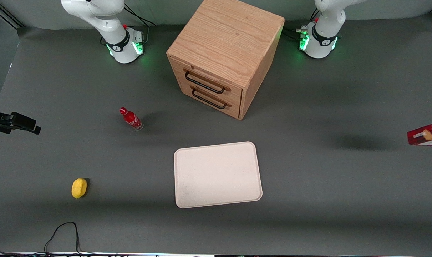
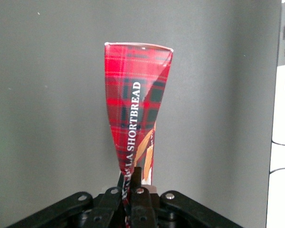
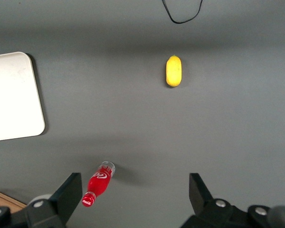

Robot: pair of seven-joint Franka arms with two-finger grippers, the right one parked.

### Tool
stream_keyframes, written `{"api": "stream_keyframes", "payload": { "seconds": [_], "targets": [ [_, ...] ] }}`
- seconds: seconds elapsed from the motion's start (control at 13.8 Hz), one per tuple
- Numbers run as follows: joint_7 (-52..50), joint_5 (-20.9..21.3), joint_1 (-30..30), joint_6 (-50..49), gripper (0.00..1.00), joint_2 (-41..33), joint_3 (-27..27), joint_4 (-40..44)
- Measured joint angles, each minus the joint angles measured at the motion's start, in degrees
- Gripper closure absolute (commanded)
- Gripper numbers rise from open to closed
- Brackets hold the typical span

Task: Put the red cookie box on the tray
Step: 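Carry the hanging cookie box over the white tray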

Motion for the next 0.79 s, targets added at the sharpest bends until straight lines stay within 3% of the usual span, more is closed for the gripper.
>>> {"api": "stream_keyframes", "payload": {
  "seconds": [0.22,0.51,0.65,0.79],
  "targets": [
    [4.75,-0.18,-0.72,-2.03,1.0,0.02,-2.48,2.66],
    [8.95,0.04,-3.03,-2.35,1.0,0.12,-12.11,2.77],
    [9.47,1.14,-7.12,-2.52,1.0,0.35,-15.56,2.75],
    [9.51,3.15,-15.03,-2.29,1.0,1.41,-16.28,2.76]
  ]
}}
